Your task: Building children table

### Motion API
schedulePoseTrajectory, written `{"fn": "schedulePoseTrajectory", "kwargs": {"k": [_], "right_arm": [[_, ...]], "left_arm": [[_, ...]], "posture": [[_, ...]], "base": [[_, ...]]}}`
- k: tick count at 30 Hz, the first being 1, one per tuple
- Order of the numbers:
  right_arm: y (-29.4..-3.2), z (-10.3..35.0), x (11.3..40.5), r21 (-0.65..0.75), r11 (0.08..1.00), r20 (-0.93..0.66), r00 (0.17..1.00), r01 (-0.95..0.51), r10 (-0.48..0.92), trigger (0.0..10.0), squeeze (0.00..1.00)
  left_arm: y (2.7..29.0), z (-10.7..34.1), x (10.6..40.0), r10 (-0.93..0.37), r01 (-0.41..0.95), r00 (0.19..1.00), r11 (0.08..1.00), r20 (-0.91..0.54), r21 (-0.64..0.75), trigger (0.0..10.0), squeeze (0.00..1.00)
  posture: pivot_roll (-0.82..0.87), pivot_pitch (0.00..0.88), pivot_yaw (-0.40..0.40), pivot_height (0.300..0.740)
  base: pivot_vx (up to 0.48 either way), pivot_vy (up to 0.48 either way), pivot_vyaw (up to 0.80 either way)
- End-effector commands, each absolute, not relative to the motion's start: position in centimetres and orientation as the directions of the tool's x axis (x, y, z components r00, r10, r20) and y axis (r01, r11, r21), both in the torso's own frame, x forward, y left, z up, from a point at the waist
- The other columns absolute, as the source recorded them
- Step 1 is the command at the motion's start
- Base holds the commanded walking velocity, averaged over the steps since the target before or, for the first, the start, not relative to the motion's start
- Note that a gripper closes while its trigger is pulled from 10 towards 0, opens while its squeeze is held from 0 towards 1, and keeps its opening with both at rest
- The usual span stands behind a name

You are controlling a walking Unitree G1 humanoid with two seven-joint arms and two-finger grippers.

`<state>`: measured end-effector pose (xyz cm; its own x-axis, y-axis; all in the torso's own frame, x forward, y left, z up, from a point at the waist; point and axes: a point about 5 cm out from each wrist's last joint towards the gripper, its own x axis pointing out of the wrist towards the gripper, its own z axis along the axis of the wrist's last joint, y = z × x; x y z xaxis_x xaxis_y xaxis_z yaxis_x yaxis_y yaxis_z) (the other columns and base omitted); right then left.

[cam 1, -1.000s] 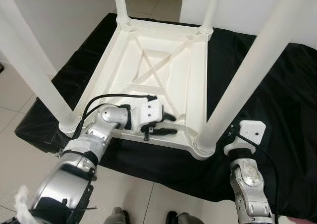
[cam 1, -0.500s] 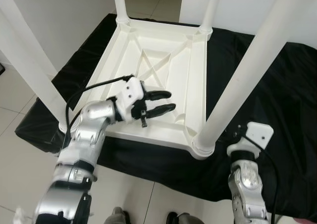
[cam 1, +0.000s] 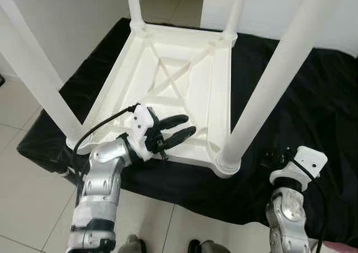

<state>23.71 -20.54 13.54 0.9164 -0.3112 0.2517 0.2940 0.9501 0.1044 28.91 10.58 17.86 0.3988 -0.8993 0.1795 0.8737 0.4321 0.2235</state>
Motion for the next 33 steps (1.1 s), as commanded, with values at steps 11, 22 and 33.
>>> {"fn": "schedulePoseTrajectory", "kwargs": {"k": [11, 22, 33], "right_arm": [[-20.5, 13.2, 22.0, 0.037, 0.966, 0.165, 0.955, -0.256, 0.246, 10.0, 0.0], [-23.2, 13.7, 19.0, -0.01, 0.82, -0.002, 0.82, -0.572, 0.572, 10.0, 0.0], [-21.9, 17.0, 20.1, -0.03, 0.68, 0.076, 0.677, -0.732, 0.732, 10.0, 0.0]], "left_arm": [[14.8, 17.9, 30.3, -0.447, 0.407, 0.878, 0.886, 0.171, 0.223, 10.0, 0.0], [16.0, 18.7, 30.6, -0.567, 0.529, 0.815, 0.812, 0.119, 0.247, 10.0, 0.0], [14.4, 18.1, 29.4, -0.682, 0.655, 0.727, 0.724, 0.078, 0.217, 10.0, 1.0]], "posture": [[0.02, 0.139, -0.013, 0.74], [0.03, 0.132, -0.006, 0.74], [0.04, 0.127, -0.008, 0.74]], "base": [[0.0, 0.0, 0.0], [0.0, 0.0, 0.0], [0.0, 0.0, 0.0]]}}
